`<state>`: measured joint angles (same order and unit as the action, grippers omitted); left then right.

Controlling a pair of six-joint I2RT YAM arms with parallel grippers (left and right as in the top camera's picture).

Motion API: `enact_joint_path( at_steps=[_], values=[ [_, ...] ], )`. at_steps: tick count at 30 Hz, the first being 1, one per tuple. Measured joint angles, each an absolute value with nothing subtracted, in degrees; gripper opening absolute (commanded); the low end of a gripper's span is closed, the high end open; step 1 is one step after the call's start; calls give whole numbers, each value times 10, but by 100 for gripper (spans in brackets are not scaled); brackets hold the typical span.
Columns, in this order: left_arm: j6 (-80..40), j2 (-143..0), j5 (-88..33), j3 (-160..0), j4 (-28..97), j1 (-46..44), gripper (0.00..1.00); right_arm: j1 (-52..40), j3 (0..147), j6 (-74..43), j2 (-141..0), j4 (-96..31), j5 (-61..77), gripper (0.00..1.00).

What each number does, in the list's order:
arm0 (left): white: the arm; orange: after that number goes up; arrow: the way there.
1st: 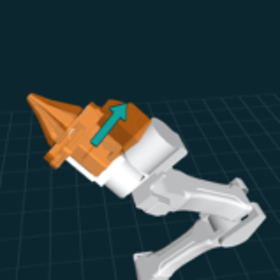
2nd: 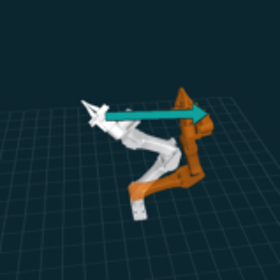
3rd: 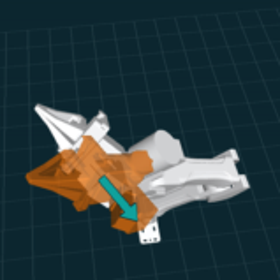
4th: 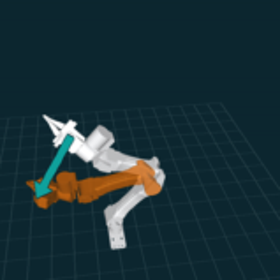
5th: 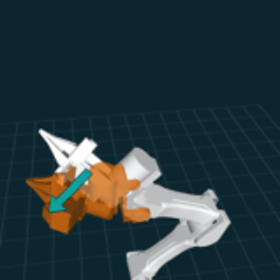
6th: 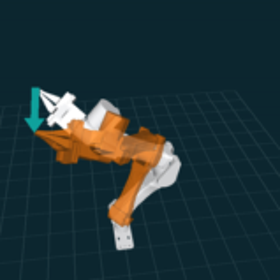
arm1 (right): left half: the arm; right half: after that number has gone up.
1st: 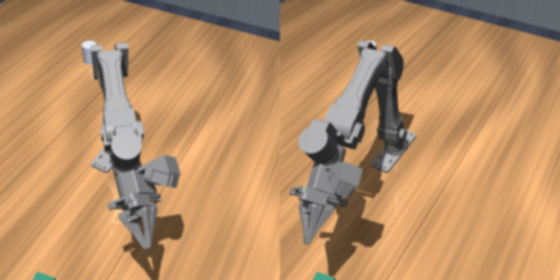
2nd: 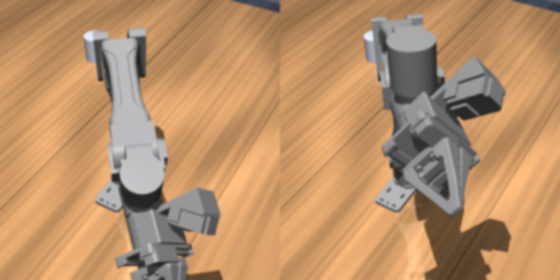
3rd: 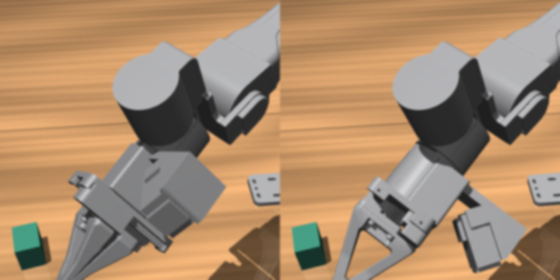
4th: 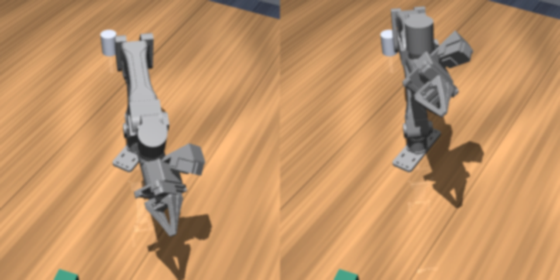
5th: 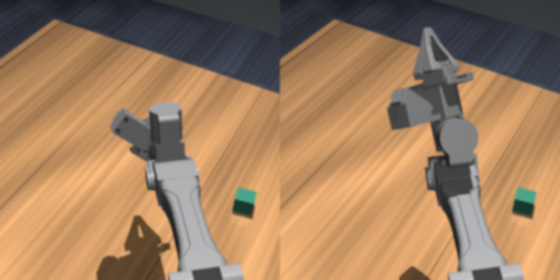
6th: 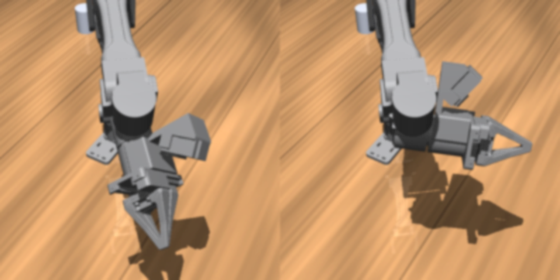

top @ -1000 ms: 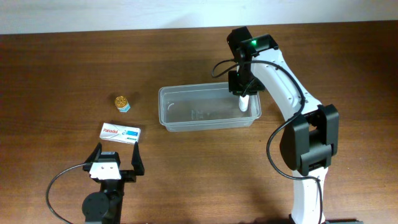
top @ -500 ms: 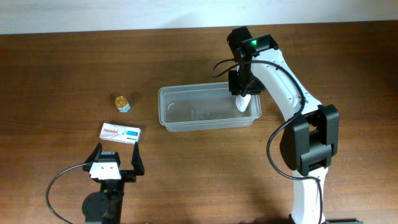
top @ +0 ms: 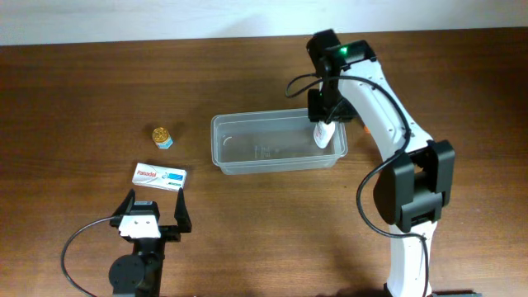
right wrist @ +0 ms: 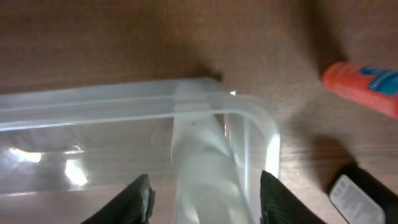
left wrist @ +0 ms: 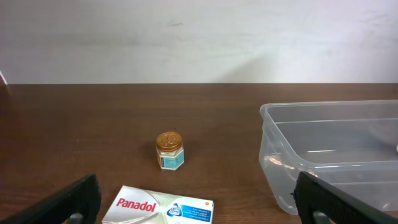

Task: Pack container
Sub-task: 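Lower the bottle into the container's right end and open the right gripper, then withdraw the right gripper and grasp the small dark bottle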

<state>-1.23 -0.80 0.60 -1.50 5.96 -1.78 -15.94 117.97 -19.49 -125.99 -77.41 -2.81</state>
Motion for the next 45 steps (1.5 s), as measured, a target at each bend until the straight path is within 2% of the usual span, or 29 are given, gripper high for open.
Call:
enact_joint_path(
  at_steps=[7,10,11,12,15,38,45],
  values=[
    [-12,-8,6,-15,60,-18,99,-152,1245,-192,-1260,-808,-28,48],
    [-12,-8,6,-15,60,-18,100,-151,1264,-189,-1260,-822,-29,33],
    [-12,-8,6,-15,60,-18,99,-151,1270,-188,-1260,-828,-29,21],
    [-12,-8,6,-15,60,-18,99,-151,1276,-188,-1260,-834,-30,14],
    [-12,-8,6,-15,60,-18,100,-151,1294,-186,-1260,-848,-31,4],
    [-12,-8,6,-15,60,-18,99,-151,1306,-182,-1260,-872,-30,4],
    [-12,-8,6,-15,59,-18,99,-151,1257,-182,-1257,-837,-32,4]
  ],
)
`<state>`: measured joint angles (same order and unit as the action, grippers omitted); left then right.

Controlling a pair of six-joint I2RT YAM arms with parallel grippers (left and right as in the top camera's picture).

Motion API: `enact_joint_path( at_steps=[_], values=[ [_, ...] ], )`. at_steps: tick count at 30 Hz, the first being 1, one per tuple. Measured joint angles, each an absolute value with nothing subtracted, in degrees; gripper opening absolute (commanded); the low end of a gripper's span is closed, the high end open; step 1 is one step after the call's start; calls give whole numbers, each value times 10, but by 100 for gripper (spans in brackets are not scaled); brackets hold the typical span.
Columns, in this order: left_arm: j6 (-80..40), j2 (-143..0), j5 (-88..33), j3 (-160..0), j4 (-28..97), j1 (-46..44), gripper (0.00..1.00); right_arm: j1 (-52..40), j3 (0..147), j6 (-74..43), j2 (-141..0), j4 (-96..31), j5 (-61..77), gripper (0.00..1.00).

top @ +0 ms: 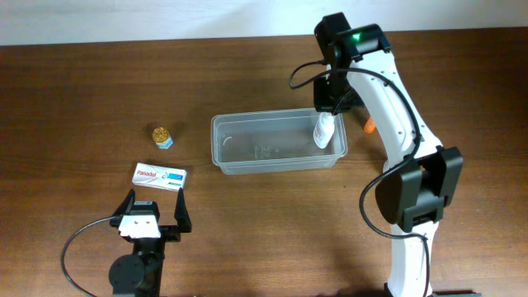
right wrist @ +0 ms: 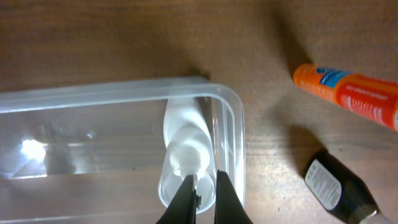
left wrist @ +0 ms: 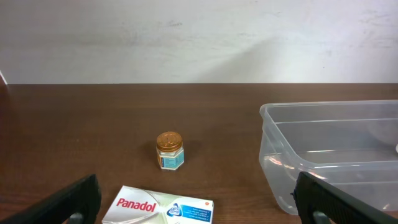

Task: Pack container
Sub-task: 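Withdraw the right gripper and grasp the small dark bottle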

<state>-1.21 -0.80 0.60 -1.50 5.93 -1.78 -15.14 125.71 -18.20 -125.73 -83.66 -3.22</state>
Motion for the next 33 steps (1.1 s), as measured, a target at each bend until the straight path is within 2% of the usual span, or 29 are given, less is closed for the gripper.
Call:
enact_joint_path(
  at_steps=[20,21,23,26,33],
  values=[
    [-12,-8,6,-15,60,-18,99,-150,1246,-176,-1251,-823,-32,4],
    [-12,-8,6,-15,60,-18,99,-149,1247,-176,-1251,-823,-32,5],
    [-12,-8,6,-15,60,-18,100,-148,1251,-175,-1251,-828,-32,16],
    [-12,-8,6,-15,60,-18,99,-145,1264,-167,-1251,-843,-32,27],
    [-12,-8,6,-15,60,-18,99,-126,1367,-156,-1251,-915,-32,40]
  ],
)
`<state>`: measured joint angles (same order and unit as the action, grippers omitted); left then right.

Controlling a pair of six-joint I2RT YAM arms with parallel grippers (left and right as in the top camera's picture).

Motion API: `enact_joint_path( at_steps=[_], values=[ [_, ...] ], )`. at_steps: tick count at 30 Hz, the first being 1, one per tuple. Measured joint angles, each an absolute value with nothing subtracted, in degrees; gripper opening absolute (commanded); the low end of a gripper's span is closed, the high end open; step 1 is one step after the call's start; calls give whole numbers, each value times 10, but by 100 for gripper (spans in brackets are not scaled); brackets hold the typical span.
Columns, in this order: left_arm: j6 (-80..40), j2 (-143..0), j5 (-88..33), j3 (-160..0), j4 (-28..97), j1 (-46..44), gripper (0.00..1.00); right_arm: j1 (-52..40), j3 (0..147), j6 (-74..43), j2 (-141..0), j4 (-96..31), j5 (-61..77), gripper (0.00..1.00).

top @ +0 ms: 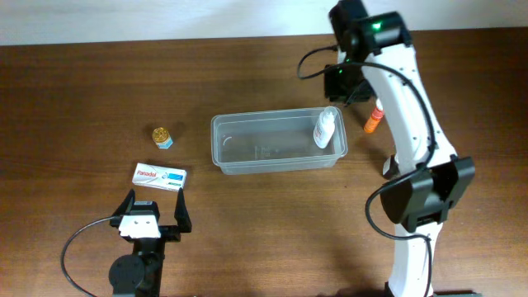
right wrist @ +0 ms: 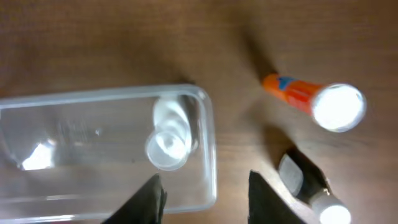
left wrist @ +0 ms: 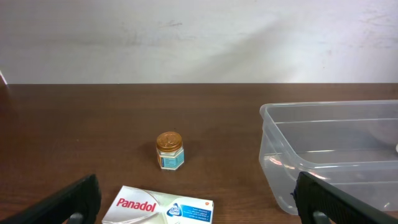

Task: Pack container
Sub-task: 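Withdraw the right gripper and grasp the small dark bottle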

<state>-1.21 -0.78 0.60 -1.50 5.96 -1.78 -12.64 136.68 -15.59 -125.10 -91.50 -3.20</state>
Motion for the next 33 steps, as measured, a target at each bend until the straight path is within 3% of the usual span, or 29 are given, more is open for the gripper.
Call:
enact_joint_path(
  at_steps=[5,13,26,33],
  values=[
    [-12,-8,6,-15,60,-18,99,-89,1421,-140,-1251,-970,-29,61],
    [-12,-8,6,-15,60,-18,99,10,1427,-117,-1228,-970,10,72],
    [-12,-8,6,-15,59,-18,99,109,1169,-88,-1065,-967,11,73],
    [-12,-8,6,-15,59,-18,99,121,1026,-83,-1054,-868,12,73]
  ],
)
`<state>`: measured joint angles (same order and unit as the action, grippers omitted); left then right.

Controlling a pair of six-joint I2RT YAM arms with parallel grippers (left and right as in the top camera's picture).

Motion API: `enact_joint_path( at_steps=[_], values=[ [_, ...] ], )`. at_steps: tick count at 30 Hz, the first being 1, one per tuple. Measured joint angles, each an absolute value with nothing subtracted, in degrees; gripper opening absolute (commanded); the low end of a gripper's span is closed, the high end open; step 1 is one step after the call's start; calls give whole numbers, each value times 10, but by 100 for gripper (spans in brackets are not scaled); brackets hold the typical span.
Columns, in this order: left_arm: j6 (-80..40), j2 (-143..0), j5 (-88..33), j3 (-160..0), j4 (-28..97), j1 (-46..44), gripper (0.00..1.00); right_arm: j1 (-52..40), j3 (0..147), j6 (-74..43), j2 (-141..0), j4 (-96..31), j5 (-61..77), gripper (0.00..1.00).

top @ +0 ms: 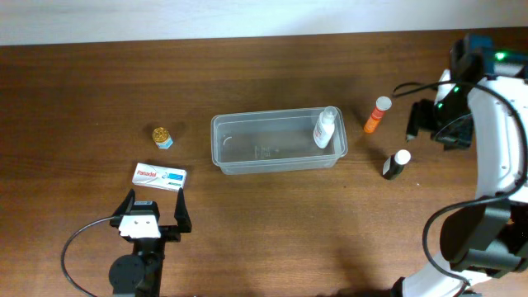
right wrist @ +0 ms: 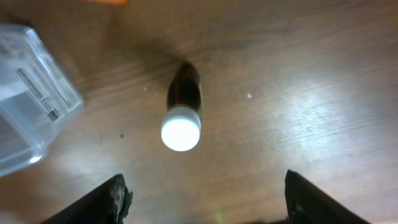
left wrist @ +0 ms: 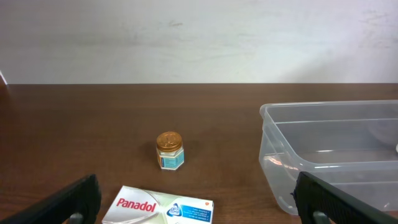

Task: Pack container
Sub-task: 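Withdraw the right gripper and grasp the small dark bottle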

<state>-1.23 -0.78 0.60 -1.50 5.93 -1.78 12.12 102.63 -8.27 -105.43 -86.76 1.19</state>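
A clear plastic container (top: 216,142) lies mid-table, with a white bottle (top: 324,128) leaning in its right end. An orange tube (top: 376,115) and a dark bottle with a white cap (top: 395,164) are on the table to the container's right. In the right wrist view the dark bottle (right wrist: 181,118) stands below my right gripper (right wrist: 205,199), which is open wide and empty. That right gripper (top: 440,125) hovers right of the tube. My left gripper (left wrist: 199,202) rests open near the front edge, behind a Panadol box (left wrist: 163,205) and a small gold-lidded jar (left wrist: 169,150).
The container's corner (right wrist: 31,112) shows at the left of the right wrist view. The Panadol box (top: 160,176) and the jar (top: 162,136) lie left of the container. A pale wall runs along the table's far edge.
My right gripper has moved from above the container's right end to the far right, over the dark bottle, and its jaws stand wider apart. The left arm has not moved.
My right gripper first had its fingers either side of the white bottle in the container's right end. Then it was above the bottle with fingers close together. Then it was higher and open, the bottle left leaning inside. Now it is over the dark bottle.
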Motion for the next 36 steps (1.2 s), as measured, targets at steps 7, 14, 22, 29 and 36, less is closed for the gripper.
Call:
enact_joint_path(
  at_steps=[7,14,22,29,36],
  values=[
    [-12,-7,6,-15,60,-18,99,121,898,-67,-1057,-764,25,74],
    [-12,-7,6,-15,60,-18,99,121,833,-60,-1057,-691,34,74],
    [-12,-7,6,-15,60,-18,99,121,787,-58,-1057,-635,41,63],
    [-12,-7,6,-15,60,-18,99,121,754,-59,-1057,-595,43,42],
    [-12,-7,6,-15,60,-18,99,121,733,-58,-1057,-573,46,25]
  ],
)
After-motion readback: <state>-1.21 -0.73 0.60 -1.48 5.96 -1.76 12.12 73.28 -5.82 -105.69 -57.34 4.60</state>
